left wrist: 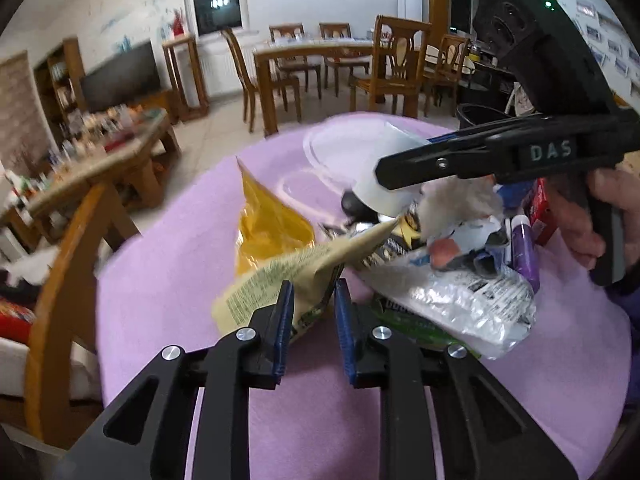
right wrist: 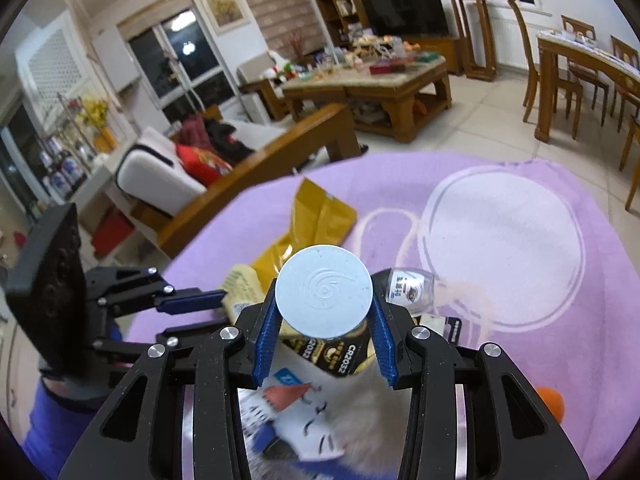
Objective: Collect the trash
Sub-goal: 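Grasp the white round-lidded container with the right tool while the left tool grasps the snack bag, then drop the snack bag and white container into the black bin with both tools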
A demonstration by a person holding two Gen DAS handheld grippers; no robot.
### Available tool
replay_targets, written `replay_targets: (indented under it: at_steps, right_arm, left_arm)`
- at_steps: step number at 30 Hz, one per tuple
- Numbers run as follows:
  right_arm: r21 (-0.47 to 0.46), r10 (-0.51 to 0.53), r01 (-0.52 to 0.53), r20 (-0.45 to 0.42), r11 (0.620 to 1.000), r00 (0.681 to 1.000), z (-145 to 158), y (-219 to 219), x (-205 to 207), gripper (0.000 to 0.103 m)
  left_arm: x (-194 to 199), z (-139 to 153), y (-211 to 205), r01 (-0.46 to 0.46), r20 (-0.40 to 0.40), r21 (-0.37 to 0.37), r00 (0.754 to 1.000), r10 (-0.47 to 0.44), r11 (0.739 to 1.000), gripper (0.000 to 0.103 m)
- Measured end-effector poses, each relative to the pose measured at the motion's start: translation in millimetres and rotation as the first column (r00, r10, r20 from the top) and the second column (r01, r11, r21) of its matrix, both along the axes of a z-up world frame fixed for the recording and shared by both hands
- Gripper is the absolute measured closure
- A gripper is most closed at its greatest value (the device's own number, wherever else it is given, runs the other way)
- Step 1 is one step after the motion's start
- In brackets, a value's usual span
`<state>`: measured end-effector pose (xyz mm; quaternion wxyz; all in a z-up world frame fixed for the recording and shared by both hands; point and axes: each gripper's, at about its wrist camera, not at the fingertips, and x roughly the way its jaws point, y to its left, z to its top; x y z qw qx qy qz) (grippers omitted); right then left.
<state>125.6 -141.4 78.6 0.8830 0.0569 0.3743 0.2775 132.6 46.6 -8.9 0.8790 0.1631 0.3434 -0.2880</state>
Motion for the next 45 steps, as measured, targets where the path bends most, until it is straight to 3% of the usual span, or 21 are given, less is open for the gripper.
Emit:
replay_targets:
  at_steps: [2, 3, 4, 5, 6, 8, 9, 10, 12, 15, 16, 20, 26, 30, 34, 41, 45]
  right_arm:
    - [0.027, -0.006, 0.006, 0.018, 1.0, 1.0, 8, -10, -10, 0.062]
    - [0.039, -0.008, 0.007, 0.023, 0.999, 1.0, 11, -14, -15, 0.062]
    - [0.049, -0.008, 0.007, 0.027, 0.999, 1.0, 14, -17, -20, 0.062]
    - [0.056, -0.008, 0.006, 0.031, 0.998, 1.0, 16, -21, -24, 0.062]
    - [0.061, -0.009, 0.006, 0.039, 0.998, 0.999, 21, -26, -31, 0.062]
    - [0.064, -0.008, 0.005, 0.053, 0.998, 0.999, 27, -32, -41, 0.062]
    - [0.064, -0.007, 0.003, 0.059, 0.998, 0.998, 30, -37, -46, 0.062]
    - [0.064, -0.008, 0.004, 0.064, 0.998, 0.998, 32, -41, -52, 0.062]
    - [0.063, -0.008, 0.003, 0.068, 0.998, 0.998, 35, -47, -59, 0.062]
    - [0.067, -0.008, 0.004, 0.067, 0.998, 0.998, 35, -57, -69, 0.062]
    - [0.071, -0.007, 0.003, 0.063, 0.997, 0.998, 34, -59, -71, 0.062]
    - [0.098, 0.002, -0.007, 0.054, 0.995, 0.999, 32, -67, -76, 0.062]
    - [0.155, 0.007, -0.018, 0.075, 0.988, 0.997, 38, -86, -87, 0.062]
    - [0.197, -0.023, 0.002, 0.104, 0.98, 0.994, 51, -116, -96, 0.062]
    - [0.242, -0.101, 0.069, 0.125, 0.968, 0.987, 61, -173, -107, 0.062]
    - [0.288, -0.298, 0.252, 0.127, 0.924, 0.946, 60, -294, -126, 0.062]
    - [0.276, -0.429, 0.389, 0.1, 0.879, 0.898, 43, -364, -135, 0.062]
  left_arm:
    - [-8, 12, -7, 0.028, 0.061, 0.019, 0.998, -0.03, 0.999, 0.074]
    - [-10, 15, -11, 0.041, 0.077, 0.039, 0.996, -0.044, 0.998, 0.051]
    - [-11, 18, -18, 0.037, 0.118, 0.089, 0.992, -0.048, 0.995, 0.017]
    - [-12, 18, -24, 0.022, 0.169, 0.131, 0.985, -0.044, 0.991, 0.007]
    - [-12, 18, -30, 0.035, 0.196, 0.16, 0.978, -0.067, 0.987, 0.007]
    - [-1, 12, -39, 0.092, 0.128, 0.182, 0.985, -0.117, 0.979, 0.008]
    - [9, 7, -42, 0.097, 0.083, 0.177, 0.99, -0.113, 0.979, 0.018]
    - [17, 4, -42, 0.096, 0.055, 0.172, 0.993, -0.107, 0.98, 0.036]
    - [34, -5, -40, 0.078, -0.03, 0.152, 0.997, -0.074, 0.985, 0.062]
    - [45, -7, -28, 0.014, -0.082, 0.057, 0.997, -0.009, 0.998, 0.069]
    - [45, -5, -24, -0.008, -0.088, 0.025, 0.996, 0.01, 1.0, 0.085]
    - [25, 17, -9, -0.048, -0.049, -0.099, 0.998, 0.044, 0.994, 0.085]
    - [-5, 53, -17, -0.055, -0.016, -0.197, 0.998, 0.053, 0.979, 0.085]
    - [-16, 79, -41, -0.032, -0.006, -0.281, 0.999, 0.032, 0.959, 0.085]
    - [-23, 95, -81, 0.012, 0.013, -0.333, 1.0, -0.008, 0.943, 0.084]
    - [-13, 102, -181, 0.069, -0.028, -0.495, 0.995, -0.095, 0.866, 0.084]
    - [-4, 94, -249, 0.082, -0.066, -0.574, 0.987, -0.147, 0.814, 0.084]
